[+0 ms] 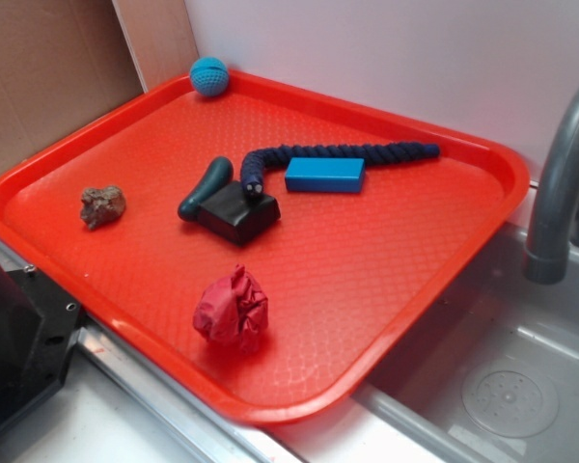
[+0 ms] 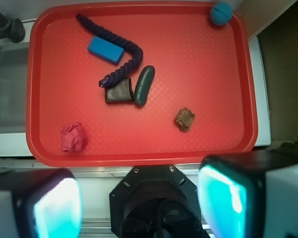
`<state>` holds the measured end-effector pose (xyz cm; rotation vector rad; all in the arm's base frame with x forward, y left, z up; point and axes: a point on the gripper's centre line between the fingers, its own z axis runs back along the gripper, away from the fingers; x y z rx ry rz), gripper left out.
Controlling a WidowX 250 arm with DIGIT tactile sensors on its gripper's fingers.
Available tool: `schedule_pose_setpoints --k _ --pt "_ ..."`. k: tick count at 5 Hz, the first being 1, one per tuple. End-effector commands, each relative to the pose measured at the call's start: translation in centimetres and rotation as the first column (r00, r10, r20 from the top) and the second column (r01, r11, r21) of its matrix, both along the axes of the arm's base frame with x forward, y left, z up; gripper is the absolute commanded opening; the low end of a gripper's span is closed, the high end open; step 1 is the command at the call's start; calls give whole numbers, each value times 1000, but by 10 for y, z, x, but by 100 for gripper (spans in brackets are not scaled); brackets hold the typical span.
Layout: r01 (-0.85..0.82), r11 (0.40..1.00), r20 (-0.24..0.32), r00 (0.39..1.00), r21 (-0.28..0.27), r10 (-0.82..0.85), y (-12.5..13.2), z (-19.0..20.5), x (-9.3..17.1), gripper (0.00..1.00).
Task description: Grab the rock.
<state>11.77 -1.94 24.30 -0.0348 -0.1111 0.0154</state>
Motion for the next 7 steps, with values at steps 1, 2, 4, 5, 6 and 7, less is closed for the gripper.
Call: schedule_pose_setpoints --k 1,2,4,5,6,7 --pt "0 1000 0 1000 0 0 0 0 0 100" --pt "-248 968 29 969 40 247 50 -50 8 100" --pt "-71 997 -7 997 0 71 128 -120 8 100" --pt "178 984 -36 984 27 -177 123 -136 25 100" --pt "329 944 -33 944 19 -328 111 -154 29 100" --pt "425 904 -47 905 49 -423 96 -178 50 100"
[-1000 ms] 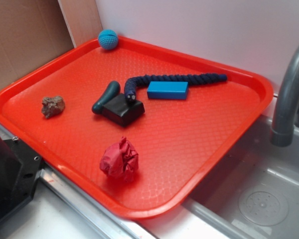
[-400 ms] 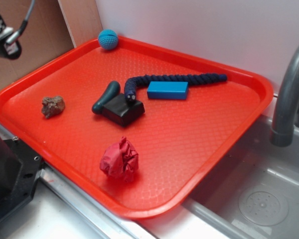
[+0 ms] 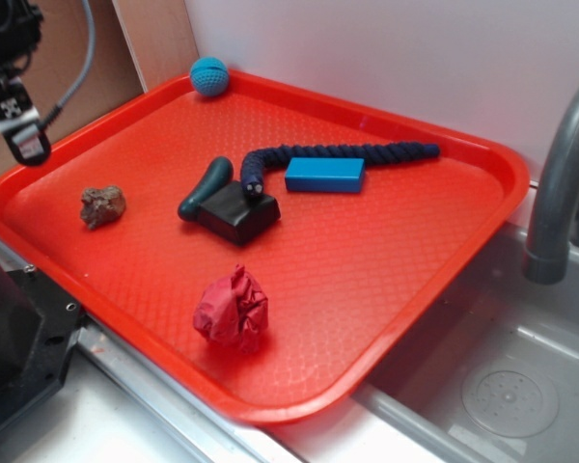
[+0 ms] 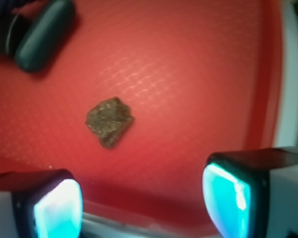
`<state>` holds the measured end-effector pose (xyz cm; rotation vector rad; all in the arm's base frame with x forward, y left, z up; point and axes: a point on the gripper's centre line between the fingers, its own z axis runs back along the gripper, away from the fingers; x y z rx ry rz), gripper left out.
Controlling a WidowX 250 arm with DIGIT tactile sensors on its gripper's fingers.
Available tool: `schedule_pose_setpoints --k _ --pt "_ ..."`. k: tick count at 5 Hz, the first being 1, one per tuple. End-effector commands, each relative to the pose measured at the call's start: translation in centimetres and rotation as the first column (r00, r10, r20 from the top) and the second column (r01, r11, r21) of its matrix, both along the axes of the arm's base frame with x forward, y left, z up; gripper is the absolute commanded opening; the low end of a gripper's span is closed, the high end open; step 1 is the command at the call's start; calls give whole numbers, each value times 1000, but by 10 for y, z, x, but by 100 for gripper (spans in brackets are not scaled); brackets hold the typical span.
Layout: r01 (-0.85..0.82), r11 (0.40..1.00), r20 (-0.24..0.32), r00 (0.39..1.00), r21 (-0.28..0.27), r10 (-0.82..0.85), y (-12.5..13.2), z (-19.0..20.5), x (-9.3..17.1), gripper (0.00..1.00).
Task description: Grab the rock.
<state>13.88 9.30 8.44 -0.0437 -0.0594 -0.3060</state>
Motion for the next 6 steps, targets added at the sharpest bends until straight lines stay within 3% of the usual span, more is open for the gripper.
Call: schedule_pose_setpoints --k 1,3,4,5,6 --pt "44 994 -7 999 95 -44 -12 -21 30 100" --pt "44 994 -7 999 95 -44 -12 -21 30 100" --pt "94 996 18 995 4 -95 -14 -48 27 100" --pt "116 992 47 992 -44 -114 -30 -78 29 54" --pt "74 995 64 996 -73 -70 -31 -68 29 0"
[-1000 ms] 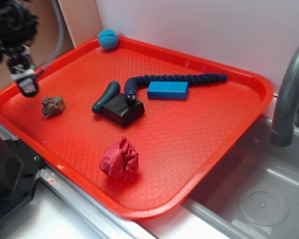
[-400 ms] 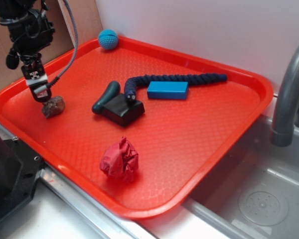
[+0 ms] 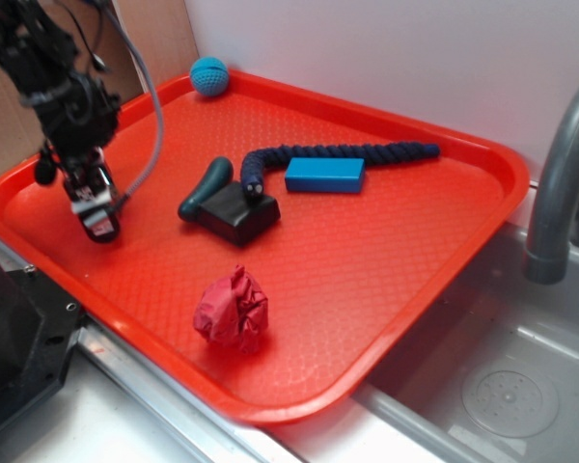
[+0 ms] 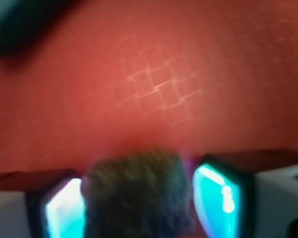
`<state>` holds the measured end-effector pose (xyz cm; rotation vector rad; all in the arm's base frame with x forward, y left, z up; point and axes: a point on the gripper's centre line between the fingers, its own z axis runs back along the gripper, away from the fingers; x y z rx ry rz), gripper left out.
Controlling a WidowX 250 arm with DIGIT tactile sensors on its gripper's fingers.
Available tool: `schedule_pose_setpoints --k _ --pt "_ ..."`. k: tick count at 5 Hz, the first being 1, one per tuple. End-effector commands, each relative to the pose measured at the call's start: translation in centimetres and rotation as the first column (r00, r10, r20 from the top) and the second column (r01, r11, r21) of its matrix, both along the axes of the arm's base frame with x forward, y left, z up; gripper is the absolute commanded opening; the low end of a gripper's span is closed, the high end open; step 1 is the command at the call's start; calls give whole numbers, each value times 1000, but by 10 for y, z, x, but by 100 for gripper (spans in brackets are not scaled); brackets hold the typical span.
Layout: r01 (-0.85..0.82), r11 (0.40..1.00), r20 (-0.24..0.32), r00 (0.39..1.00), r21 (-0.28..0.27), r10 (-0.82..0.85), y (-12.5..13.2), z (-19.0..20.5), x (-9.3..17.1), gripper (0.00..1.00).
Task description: Grab the rock.
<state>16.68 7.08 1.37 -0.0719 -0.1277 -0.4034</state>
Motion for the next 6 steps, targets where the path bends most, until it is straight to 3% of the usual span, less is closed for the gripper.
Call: schedule_pose_setpoints --k 1,3,4,5,6 --pt "-57 998 -60 997 4 58 -8 -1 1 0" --pt "-162 981 -95 981 105 172 -24 97 14 0" --pt "-175 982 -103 978 65 181 -47 147 21 0" --pt "-295 947 -110 945 125 309 -73 162 31 0" --pt "-499 860 -56 861 106 506 -69 173 24 0"
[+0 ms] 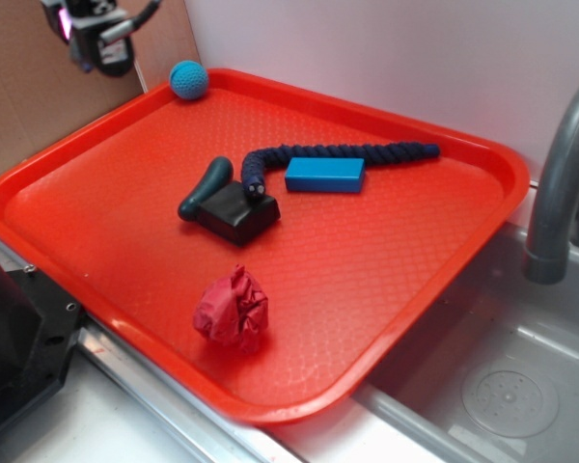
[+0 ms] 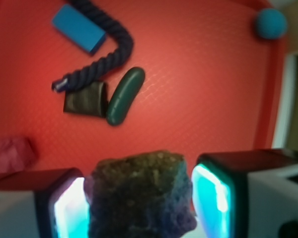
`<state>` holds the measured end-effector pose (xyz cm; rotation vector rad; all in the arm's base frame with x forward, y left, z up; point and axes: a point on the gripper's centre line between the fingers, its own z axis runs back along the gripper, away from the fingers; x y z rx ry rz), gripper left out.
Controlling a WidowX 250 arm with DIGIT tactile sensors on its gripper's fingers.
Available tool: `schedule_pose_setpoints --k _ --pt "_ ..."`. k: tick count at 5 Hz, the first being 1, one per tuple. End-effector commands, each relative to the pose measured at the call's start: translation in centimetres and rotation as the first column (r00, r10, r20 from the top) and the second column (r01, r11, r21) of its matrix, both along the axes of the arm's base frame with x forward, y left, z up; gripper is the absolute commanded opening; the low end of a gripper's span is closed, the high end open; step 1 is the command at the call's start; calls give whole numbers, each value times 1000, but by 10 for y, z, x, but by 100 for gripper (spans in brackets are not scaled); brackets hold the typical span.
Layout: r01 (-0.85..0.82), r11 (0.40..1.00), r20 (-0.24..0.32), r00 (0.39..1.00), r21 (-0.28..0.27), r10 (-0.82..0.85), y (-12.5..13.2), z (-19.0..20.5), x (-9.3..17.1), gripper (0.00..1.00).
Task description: Grab the rock.
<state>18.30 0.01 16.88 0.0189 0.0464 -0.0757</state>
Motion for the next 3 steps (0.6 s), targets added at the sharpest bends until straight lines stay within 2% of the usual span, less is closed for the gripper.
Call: schedule_pose_setpoints --k 1,2,3 --pt "-241 970 173 955 -28 242 15 30 12 0" --pt "-272 962 205 942 9 264 20 39 15 0" --pt "-300 954 171 941 14 293 25 29 16 0"
